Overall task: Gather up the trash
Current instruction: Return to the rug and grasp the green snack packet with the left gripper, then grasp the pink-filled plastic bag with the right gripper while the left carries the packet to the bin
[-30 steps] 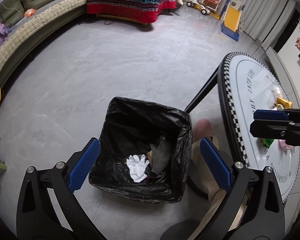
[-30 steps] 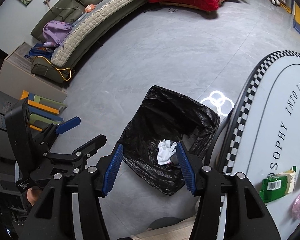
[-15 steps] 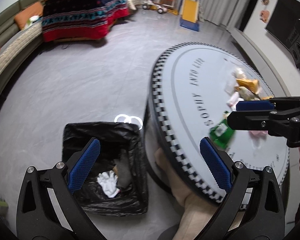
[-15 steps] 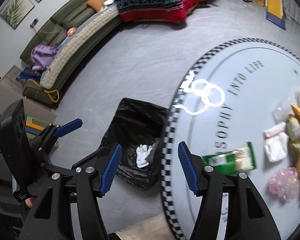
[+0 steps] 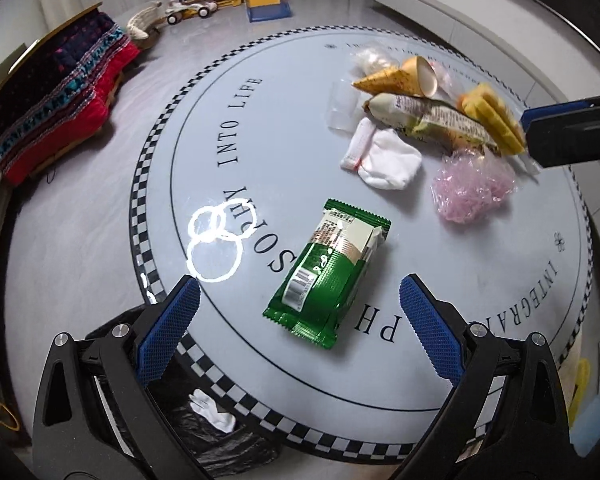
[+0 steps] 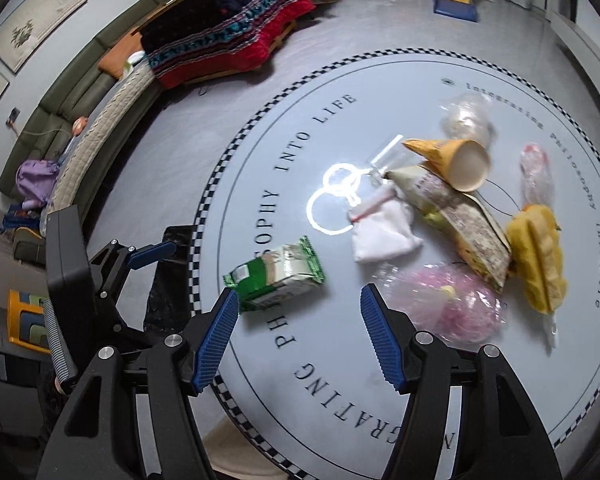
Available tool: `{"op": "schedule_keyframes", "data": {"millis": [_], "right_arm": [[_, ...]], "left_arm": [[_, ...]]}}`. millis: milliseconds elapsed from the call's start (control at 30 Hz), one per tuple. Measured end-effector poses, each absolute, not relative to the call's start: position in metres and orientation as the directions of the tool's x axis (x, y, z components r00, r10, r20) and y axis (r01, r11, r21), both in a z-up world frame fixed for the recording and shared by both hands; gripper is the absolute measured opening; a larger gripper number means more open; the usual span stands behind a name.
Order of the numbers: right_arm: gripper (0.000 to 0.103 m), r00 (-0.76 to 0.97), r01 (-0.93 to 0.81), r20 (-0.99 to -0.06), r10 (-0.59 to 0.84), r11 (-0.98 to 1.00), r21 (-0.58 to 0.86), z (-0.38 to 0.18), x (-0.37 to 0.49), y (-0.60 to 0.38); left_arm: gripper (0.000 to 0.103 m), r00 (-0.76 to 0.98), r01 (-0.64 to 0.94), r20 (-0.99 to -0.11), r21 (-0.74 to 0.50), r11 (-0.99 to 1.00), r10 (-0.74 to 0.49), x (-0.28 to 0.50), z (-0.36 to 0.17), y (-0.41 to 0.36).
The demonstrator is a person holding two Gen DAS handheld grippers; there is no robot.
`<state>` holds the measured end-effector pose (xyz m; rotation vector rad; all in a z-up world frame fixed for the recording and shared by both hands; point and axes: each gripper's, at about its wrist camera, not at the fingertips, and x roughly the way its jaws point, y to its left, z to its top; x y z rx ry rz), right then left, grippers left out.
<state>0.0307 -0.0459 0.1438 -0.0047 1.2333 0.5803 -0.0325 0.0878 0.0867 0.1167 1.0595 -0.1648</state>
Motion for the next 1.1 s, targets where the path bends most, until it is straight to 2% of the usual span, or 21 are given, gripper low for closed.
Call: {"op": "schedule_keyframes", "data": {"millis": [167,333,467,600,700,733,900,1000,1067,1100], "right_arm": [[0.07,0.213,-0.366,-0.907,0.364,0.89,0.272,0.127,0.036,-0.083],[0.071,0.193,-0.333,-0.93,0.313,0.912,0.238,0.102,0.043,-0.111],[0.071,0.187,-0.373,-0.951,0.246,0.913,0.163,0.085,0.044,-0.119],[0.071,0.185,-0.437,-0.966,0.178,0.896,0.082,0.069,0.047,-0.115],[0.071,0.177,-0.478,-0.973,0.148,0.877,0.046,0.06,0.053,-0.104],[0.071,0.177,-0.494,-0.975,0.134,0.869,0.03,0.055,0.056,-0.1],[0.071,0.208,-0.536,-0.977,0.046,0.841,-0.075,0.04,0.065,-0.081],[0.067,0.214,-0.555,-0.976,0.029,0.826,-0.097,0.034,0.068,-0.074],[0.051,0.207,-0.559,-0.978,0.02,0.823,-0.101,0.03,0.069,-0.07],[0.047,0.203,-0.556,-0.979,0.015,0.825,-0.102,0.027,0.069,-0.069]], "left_arm": [[0.097,0.447,0.237,-0.891,0.036,0.971,-0.076,-0.012,0.065,0.07],[0.097,0.422,0.281,-0.903,0.051,0.958,-0.076,0.008,0.042,0.059],[0.095,0.434,0.285,-0.899,0.071,0.956,-0.063,0.016,0.033,0.057],[0.085,0.443,0.281,-0.892,0.043,0.959,-0.09,0.019,0.028,0.06],[0.07,0.425,0.272,-0.9,0.026,0.962,-0.096,0.02,0.024,0.059],[0.058,0.411,0.259,-0.908,0.028,0.966,-0.084,0.021,0.02,0.059],[0.053,0.382,0.221,-0.918,-0.017,0.975,-0.103,0.015,0.015,0.062],[0.052,0.374,0.21,-0.92,-0.034,0.977,-0.113,0.01,0.014,0.066],[0.052,0.372,0.205,-0.92,-0.045,0.978,-0.12,0.007,0.015,0.067],[0.052,0.372,0.2,-0.92,-0.052,0.978,-0.125,0.005,0.014,0.068]]}}
